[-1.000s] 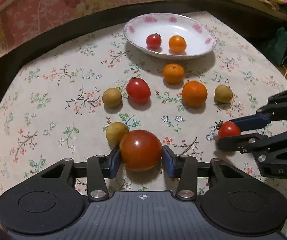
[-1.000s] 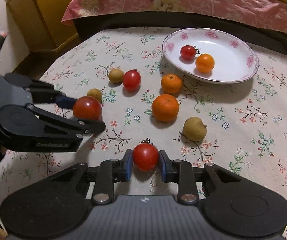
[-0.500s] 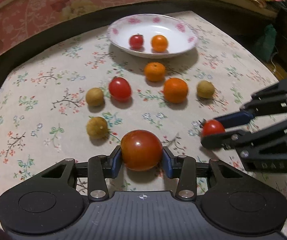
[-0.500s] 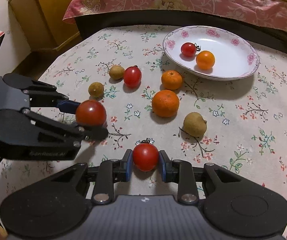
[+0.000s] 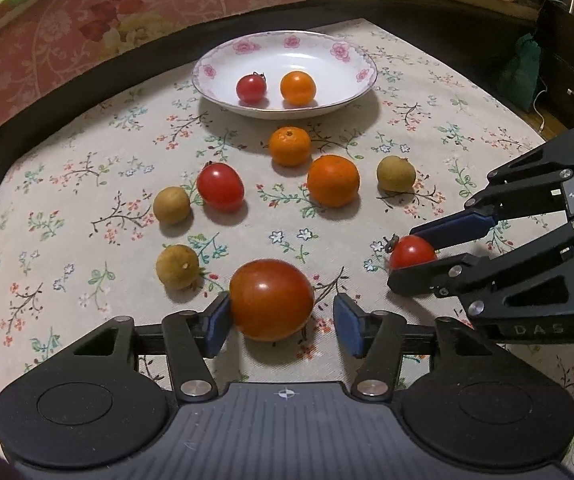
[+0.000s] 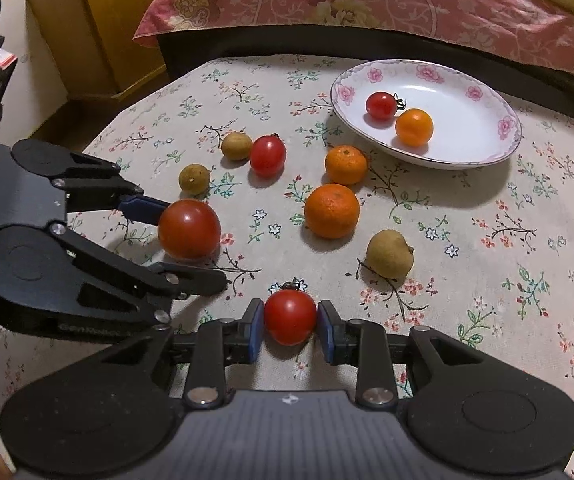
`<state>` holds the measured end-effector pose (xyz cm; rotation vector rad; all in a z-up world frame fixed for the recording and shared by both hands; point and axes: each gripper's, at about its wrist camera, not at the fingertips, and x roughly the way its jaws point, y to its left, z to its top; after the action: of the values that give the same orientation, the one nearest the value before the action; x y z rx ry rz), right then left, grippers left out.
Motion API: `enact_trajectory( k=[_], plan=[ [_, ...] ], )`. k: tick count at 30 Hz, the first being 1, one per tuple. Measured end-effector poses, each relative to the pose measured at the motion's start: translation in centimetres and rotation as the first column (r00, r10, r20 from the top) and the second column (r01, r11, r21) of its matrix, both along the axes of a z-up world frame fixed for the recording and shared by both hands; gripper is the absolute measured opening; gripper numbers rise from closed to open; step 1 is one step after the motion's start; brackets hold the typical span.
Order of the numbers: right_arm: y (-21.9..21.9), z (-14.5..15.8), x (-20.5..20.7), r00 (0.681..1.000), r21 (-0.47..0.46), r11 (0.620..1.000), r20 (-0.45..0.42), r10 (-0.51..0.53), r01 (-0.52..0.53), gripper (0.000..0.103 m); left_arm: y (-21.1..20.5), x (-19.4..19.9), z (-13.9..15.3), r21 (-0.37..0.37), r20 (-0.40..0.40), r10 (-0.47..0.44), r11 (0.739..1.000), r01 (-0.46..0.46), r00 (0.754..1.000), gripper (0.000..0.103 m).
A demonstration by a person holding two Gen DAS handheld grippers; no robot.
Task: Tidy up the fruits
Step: 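Carry both tomatoes to the white plate and release them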
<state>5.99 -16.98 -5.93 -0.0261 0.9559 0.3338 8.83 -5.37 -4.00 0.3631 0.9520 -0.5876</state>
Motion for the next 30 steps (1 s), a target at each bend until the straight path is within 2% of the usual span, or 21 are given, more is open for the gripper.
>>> enact_trajectory(
  k=[3,5,6,13,16,30],
  plan=[
    [0.1,0.1,0.0,1.0,-0.005,1.0,0.001,0.003,-0.003,0.029,-0.1,0.1,0.0,-0.005,0.005,0.004,1.0,-0.004,1.0,0.063],
    [0.0,0.1,0.0,1.0,-0.009,1.0,-0.003,0.001,-0.001,0.029,0.0,0.2,0.0,-0.01,0.004,0.013,1.0,-0.013,1.0,0.057],
    [0.0,0.1,0.0,1.0,-0.009,1.0,-0.008,-0.001,0.001,0.029,0.0,0.2,0.1,-0.006,0.009,0.018,1.0,-0.018,1.0,0.05],
    [-0.1,0.2,0.1,1.0,-0.013,1.0,-0.019,-0.019,0.019,0.028,-0.2,0.3,0.2,0.001,0.008,0.027,1.0,-0.027,1.0,0.05],
    [-0.4,0.5,0.2,0.999,-0.004,0.999,-0.014,-0.035,0.035,0.028,-0.3,0.5,0.3,-0.019,-0.003,0.03,0.999,-0.03,1.0,0.05],
    [-1.7,2.6,1.1,0.993,0.034,0.993,0.043,-0.111,0.109,0.028,-1.3,1.6,2.4,-0.071,0.048,0.048,0.997,-0.045,0.998,0.05]
  ],
)
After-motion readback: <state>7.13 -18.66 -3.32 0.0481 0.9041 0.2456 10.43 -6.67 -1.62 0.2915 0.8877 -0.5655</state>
